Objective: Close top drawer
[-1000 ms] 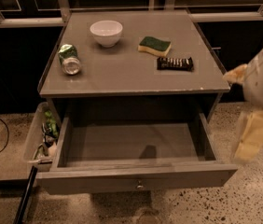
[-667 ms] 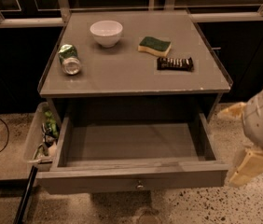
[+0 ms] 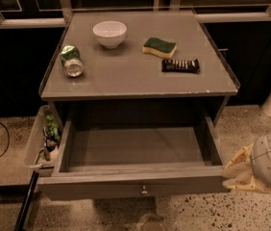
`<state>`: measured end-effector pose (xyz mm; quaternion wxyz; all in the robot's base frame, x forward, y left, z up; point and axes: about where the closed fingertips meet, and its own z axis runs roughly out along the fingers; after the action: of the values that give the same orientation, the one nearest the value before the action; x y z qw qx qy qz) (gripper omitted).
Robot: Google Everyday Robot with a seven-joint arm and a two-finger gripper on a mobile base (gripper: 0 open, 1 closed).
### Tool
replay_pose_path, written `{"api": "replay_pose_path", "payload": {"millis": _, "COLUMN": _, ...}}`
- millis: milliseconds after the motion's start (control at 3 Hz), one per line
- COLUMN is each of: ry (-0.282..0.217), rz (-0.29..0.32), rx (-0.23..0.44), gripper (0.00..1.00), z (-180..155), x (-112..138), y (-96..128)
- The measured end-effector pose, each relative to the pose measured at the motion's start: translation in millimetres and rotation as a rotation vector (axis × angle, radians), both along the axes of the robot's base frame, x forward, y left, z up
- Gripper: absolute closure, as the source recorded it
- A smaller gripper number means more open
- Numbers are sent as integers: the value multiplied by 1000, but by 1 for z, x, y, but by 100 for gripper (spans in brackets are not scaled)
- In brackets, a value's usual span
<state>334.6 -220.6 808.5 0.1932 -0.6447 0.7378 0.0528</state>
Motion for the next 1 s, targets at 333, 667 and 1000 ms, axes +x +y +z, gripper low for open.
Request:
{"api": "replay_pose_path", "payload": {"millis": 333, "ry": 0, "rz": 0, "rx": 0, "gripper": 88, "z": 0, "x": 0, "y": 0}}
{"api": "replay_pose_path", "payload": {"millis": 667, "ry": -36, "rz": -33, "rx": 49, "gripper": 100, "z": -16, "x": -5, "y": -1}}
{"api": "replay_pose_path", "payload": {"millis": 1000, "ry": -51, "rz": -64, "rx": 101, "gripper": 100, "z": -63, "x": 0, "y": 2}}
